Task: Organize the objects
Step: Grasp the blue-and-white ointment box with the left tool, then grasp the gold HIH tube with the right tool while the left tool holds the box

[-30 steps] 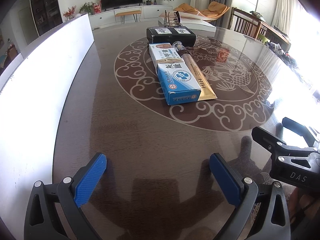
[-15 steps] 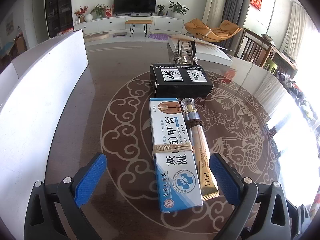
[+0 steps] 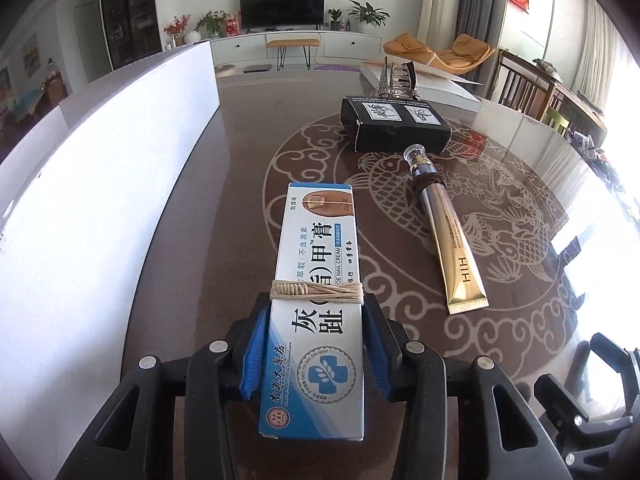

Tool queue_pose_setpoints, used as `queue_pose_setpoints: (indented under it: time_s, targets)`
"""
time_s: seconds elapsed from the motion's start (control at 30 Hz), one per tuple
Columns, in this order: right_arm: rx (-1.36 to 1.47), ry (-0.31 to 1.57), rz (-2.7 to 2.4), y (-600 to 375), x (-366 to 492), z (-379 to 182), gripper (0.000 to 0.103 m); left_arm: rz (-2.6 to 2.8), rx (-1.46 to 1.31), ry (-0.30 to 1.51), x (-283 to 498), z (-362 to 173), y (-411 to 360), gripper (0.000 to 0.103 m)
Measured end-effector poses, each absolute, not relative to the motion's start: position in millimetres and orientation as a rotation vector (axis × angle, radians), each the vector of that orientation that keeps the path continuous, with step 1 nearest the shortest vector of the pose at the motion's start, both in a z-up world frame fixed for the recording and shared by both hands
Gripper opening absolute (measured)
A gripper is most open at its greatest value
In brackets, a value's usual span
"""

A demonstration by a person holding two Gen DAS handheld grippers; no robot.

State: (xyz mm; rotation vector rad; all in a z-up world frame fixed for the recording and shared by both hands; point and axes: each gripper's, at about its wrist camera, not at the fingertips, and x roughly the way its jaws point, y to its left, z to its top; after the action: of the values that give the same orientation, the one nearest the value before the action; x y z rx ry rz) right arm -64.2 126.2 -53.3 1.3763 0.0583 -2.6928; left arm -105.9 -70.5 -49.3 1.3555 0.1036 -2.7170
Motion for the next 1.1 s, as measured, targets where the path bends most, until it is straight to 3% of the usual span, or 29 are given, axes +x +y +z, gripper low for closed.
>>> queue_pose_setpoints:
  time_s: [0.13,0.23,0.4,0.53,0.67,0.73,0.83,1.0,1.1]
  targets:
    - [1.378,0.061,-2.692,125,-64,-53,0.103,-2.704,1.374,0.015,-110,-52,-74,0.083]
    - [1.375,0.053,-2.690,126,-65,-53,0.103,-2.681,1.384,0.073,-119,-55,-86,0.096]
    - [1.379,0.063,-2.691,125,-64,-54,0.103,-2.673,1.377,0.086,-120,-59,-87,0.103]
    - [1.375,0.050,-2.677,127,-66,-52,0.103,-2.679,1.382,0.084,-120,-59,-85,0.103]
    - [1.413,-0.163,-2.587,145,-101,-43,0.102,-2.679,1.379,0.087,-120,-58,-84,0.103]
    - [1.433,-0.246,-2.568,146,-128,-31,0.089,-2.678,1.379,0.087,-120,-58,-84,0.103]
    - [1.409,-0.187,-2.494,110,-168,-11,0.087,-2.678,1.379,0.087,-120,-58,-84,0.103]
    - [1.496,0.021,-2.396,35,-213,-24,0.077,-2.678,1.379,0.087,-120,-58,-84,0.103]
    - [1.527,0.106,-2.385,16,-216,-37,0.050,-2.678,1.379,0.087,-119,-58,-84,0.103]
